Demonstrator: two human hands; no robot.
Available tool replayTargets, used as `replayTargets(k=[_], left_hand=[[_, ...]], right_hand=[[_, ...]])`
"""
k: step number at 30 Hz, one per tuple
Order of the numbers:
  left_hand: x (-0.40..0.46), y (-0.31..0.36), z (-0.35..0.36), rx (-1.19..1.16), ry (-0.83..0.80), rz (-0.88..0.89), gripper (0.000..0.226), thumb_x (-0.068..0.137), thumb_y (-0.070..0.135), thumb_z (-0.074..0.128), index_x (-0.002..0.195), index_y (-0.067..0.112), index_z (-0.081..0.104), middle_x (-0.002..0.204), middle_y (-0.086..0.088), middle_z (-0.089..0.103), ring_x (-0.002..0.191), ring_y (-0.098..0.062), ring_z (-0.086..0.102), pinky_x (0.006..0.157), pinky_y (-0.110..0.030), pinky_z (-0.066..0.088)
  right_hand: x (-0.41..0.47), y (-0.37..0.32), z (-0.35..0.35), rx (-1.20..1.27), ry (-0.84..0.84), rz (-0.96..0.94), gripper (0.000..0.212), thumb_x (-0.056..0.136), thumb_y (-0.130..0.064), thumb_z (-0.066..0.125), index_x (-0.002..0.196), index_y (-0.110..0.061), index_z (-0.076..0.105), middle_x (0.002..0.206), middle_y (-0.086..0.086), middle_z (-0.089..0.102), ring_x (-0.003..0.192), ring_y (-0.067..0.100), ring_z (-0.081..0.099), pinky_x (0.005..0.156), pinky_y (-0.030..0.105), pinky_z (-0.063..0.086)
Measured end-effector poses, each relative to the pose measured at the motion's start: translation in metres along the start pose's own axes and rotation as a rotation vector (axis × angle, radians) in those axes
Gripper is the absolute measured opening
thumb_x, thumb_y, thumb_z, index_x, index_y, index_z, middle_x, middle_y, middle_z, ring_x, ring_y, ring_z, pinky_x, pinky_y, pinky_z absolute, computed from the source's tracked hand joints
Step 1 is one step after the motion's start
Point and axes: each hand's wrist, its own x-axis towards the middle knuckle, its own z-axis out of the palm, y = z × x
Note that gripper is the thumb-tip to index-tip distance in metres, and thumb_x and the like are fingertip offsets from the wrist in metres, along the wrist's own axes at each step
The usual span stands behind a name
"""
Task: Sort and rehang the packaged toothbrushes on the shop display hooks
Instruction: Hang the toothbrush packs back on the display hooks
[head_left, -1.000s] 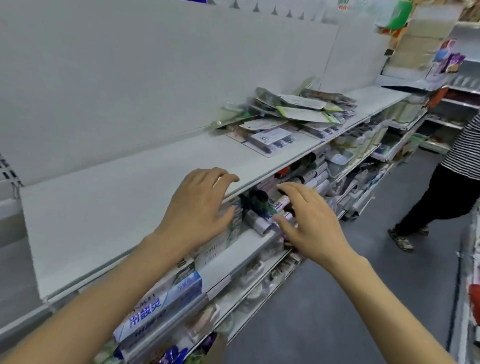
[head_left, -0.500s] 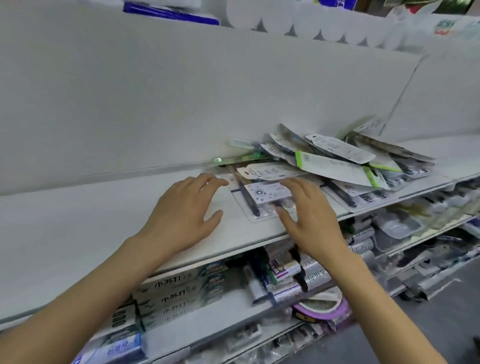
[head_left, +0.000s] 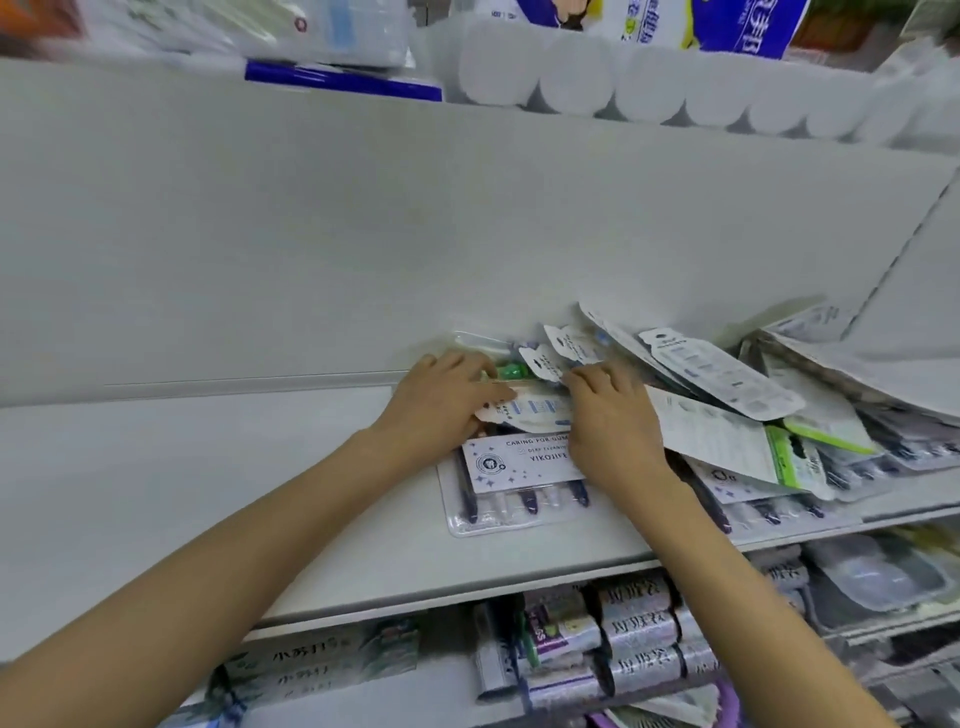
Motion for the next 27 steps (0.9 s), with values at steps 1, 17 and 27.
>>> replayTargets(k=[1,17,27], left_hand=[[0.001,0.001,0.001,0.016,0.008,0.007,0.048,0.087,0.024,0.067,0.133,0.036,0.061,0.139,0.0,0.055,0.128,-0.027,0.047,0.094,-0.041,0.038],[-0.043,0.0,-0.044,-0.515,0.325,-0.199,0.015,0.094,0.022,0.064,0.103,0.03,0.073,0.108,0.018,0.073,0.099,-0.011,0.067,0.084,-0.037,0.053],[-0.104,-0.019,-0.106,-1.133,0.652,-0.529,0.009,0.09,0.014,0.072,0.095,0.007,0.069,0.093,-0.009,0.075,0.086,-0.016,0.07,0.073,-0.025,0.054]], right_hand=[[0.003,0.001,0.001,-0.037,-0.003,0.011,0.046,0.066,0.007,0.062,0.111,-0.001,0.069,0.114,0.015,0.069,0.111,0.041,0.059,0.093,0.049,0.047],[0.033,-0.032,-0.031,-0.008,0.341,0.045,0.022,0.09,-0.019,0.069,0.071,-0.011,0.062,0.061,0.005,0.062,0.067,0.03,0.059,0.085,0.041,0.043],[0.03,-0.095,-0.081,0.781,0.414,0.038,0.018,0.105,-0.032,0.049,0.105,-0.015,0.055,0.075,0.004,0.067,0.066,0.028,0.063,0.057,0.048,0.05]])
